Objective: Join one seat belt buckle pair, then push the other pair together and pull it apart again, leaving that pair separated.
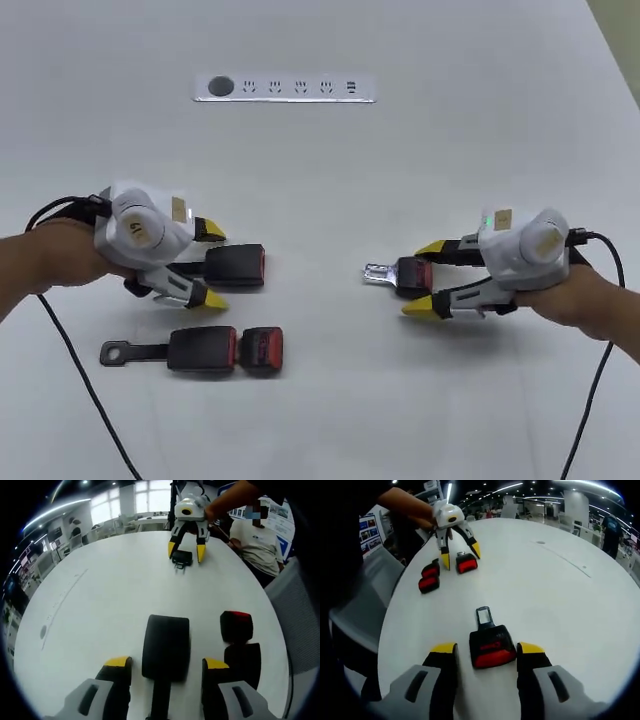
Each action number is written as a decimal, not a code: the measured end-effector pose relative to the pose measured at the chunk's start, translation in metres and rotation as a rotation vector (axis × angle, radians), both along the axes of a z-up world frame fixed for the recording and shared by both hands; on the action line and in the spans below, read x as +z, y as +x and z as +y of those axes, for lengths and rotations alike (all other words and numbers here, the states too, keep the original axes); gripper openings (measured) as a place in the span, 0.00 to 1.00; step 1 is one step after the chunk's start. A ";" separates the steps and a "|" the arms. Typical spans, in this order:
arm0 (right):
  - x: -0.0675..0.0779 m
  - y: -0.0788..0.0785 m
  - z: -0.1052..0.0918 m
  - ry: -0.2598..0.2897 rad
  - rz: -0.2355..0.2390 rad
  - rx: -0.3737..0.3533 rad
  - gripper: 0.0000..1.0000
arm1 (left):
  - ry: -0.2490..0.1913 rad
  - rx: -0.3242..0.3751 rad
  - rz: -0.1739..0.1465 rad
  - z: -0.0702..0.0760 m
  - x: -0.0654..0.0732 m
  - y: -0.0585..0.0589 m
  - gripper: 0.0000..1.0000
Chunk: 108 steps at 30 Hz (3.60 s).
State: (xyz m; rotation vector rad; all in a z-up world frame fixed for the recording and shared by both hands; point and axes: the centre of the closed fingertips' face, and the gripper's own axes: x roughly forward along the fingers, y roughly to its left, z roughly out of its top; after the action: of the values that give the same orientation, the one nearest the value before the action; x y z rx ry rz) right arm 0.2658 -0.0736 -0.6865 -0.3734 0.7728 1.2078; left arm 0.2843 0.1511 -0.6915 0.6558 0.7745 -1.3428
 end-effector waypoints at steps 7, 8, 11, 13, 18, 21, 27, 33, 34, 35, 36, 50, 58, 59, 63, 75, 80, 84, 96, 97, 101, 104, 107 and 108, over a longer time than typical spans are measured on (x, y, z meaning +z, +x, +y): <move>0.000 0.006 -0.005 -0.009 -0.006 0.002 0.35 | 0.002 -0.036 0.003 0.000 0.001 -0.001 0.51; 0.000 0.005 -0.003 -0.008 -0.005 0.002 0.35 | 0.003 -0.043 0.004 0.000 0.001 0.000 0.48; -0.001 0.003 -0.003 -0.013 -0.012 0.019 0.35 | 0.001 -0.047 0.008 -0.001 0.001 0.001 0.36; -0.001 0.003 -0.004 -0.011 -0.011 0.024 0.35 | 0.001 -0.042 0.011 0.000 0.001 0.004 0.34; 0.001 0.003 -0.004 -0.002 -0.009 0.037 0.34 | -0.009 -0.055 0.012 0.001 0.000 0.005 0.34; 0.005 0.000 -0.001 0.006 -0.010 0.045 0.34 | -0.015 -0.061 0.005 0.000 0.001 0.004 0.34; 0.007 -0.002 0.000 0.014 -0.009 0.053 0.34 | -0.010 -0.081 0.009 -0.001 0.000 0.004 0.33; 0.007 -0.001 0.004 0.019 -0.012 0.060 0.34 | -0.007 -0.080 0.016 -0.002 0.000 0.003 0.33; 0.007 0.000 0.005 0.020 -0.014 0.061 0.34 | -0.009 -0.075 0.018 -0.002 0.000 0.002 0.33; 0.007 0.000 0.007 0.021 -0.014 0.063 0.34 | -0.008 -0.074 0.019 -0.003 0.001 0.002 0.33; 0.007 0.001 0.008 0.025 -0.014 0.064 0.34 | -0.006 -0.075 0.020 -0.003 0.001 0.002 0.33; 0.004 0.006 0.042 0.060 -0.027 0.094 0.34 | 0.008 -0.077 0.032 -0.002 0.002 0.001 0.33; 0.007 0.004 0.059 0.083 -0.030 0.112 0.34 | 0.018 -0.082 0.034 0.000 0.002 0.002 0.33; 0.008 0.005 0.061 0.084 -0.034 0.113 0.34 | 0.018 -0.082 0.034 0.000 0.002 0.001 0.33; 0.005 0.006 0.071 0.093 -0.038 0.116 0.34 | 0.020 -0.080 0.036 0.000 0.002 0.001 0.33; -0.005 0.012 0.093 0.123 -0.041 0.127 0.34 | 0.025 -0.079 0.037 0.000 0.002 0.001 0.33; -0.004 0.015 0.102 0.135 -0.041 0.137 0.34 | 0.032 -0.081 0.037 0.000 0.001 0.001 0.33; -0.002 0.014 0.109 0.143 -0.044 0.148 0.34 | 0.038 -0.080 0.038 -0.001 0.002 0.001 0.33; -0.005 0.019 0.133 0.165 -0.038 0.157 0.34 | 0.054 -0.090 0.036 0.000 0.001 0.002 0.33; -0.005 0.018 0.134 0.167 -0.037 0.160 0.34 | 0.054 -0.090 0.036 -0.001 0.001 0.002 0.33; -0.006 0.019 0.141 0.173 -0.034 0.157 0.34 | 0.057 -0.088 0.034 -0.001 0.000 0.003 0.33; -0.006 0.019 0.144 0.170 -0.032 0.158 0.34 | 0.060 -0.089 0.031 -0.001 0.000 0.003 0.33; -0.005 0.019 0.144 0.171 -0.030 0.158 0.34 | 0.061 -0.085 0.030 -0.002 0.000 0.002 0.33; -0.005 0.018 0.144 0.171 -0.031 0.158 0.34 | 0.063 -0.086 0.028 -0.002 0.001 0.002 0.33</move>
State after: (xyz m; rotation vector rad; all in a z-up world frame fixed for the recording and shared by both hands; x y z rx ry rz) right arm 0.2842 0.0705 -0.6912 -0.3156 0.6169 1.4025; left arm 0.2862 0.1487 -0.6910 0.7282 0.8223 -1.4125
